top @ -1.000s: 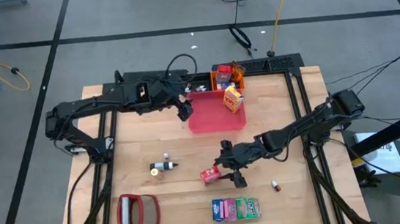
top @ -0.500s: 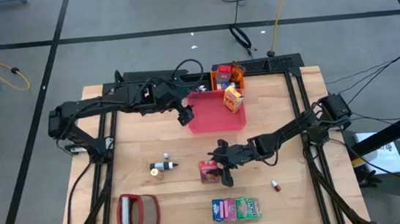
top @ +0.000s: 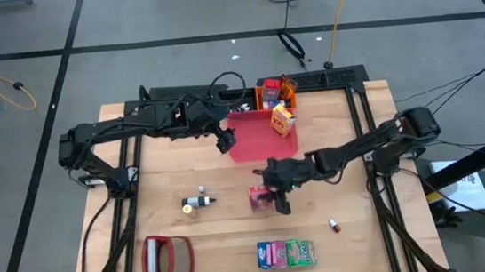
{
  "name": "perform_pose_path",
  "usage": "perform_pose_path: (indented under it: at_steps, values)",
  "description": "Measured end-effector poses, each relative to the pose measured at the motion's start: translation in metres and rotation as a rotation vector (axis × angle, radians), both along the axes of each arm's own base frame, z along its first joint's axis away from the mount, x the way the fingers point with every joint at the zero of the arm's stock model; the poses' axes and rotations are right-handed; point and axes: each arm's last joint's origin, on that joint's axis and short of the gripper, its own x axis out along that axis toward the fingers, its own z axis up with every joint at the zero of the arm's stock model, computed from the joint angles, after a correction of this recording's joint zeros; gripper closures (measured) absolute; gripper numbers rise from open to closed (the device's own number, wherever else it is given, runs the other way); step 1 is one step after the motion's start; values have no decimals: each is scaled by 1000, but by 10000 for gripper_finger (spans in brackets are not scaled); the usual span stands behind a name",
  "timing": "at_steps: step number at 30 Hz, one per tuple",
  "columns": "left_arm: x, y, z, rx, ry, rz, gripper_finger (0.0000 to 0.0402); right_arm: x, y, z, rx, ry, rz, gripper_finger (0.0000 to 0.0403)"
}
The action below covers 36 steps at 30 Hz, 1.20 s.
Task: Pick & Place Kitchen Items
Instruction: Put the red cereal box into the pink bin
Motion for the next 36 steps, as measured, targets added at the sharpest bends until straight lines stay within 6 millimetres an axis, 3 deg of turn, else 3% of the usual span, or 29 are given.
perform_pose_path:
  at_steps: [5, 12, 21, 36]
  values:
    - [0, -1, 0, 4, 10, -9, 66, -4, -18, 22, -9, -81, -76, 306]
    - [0, -3, 0, -2, 6, -5, 66, -11, -37, 39, -68, -125, -226, 305]
    - [1, -7, 0, -3, 2, -16, 66, -16, -68, 37, -105, -70, -454, 306]
    - [1, -7, 0, -14, -8, -1, 66, -22, -114, 36, -71, -44, -638, 307]
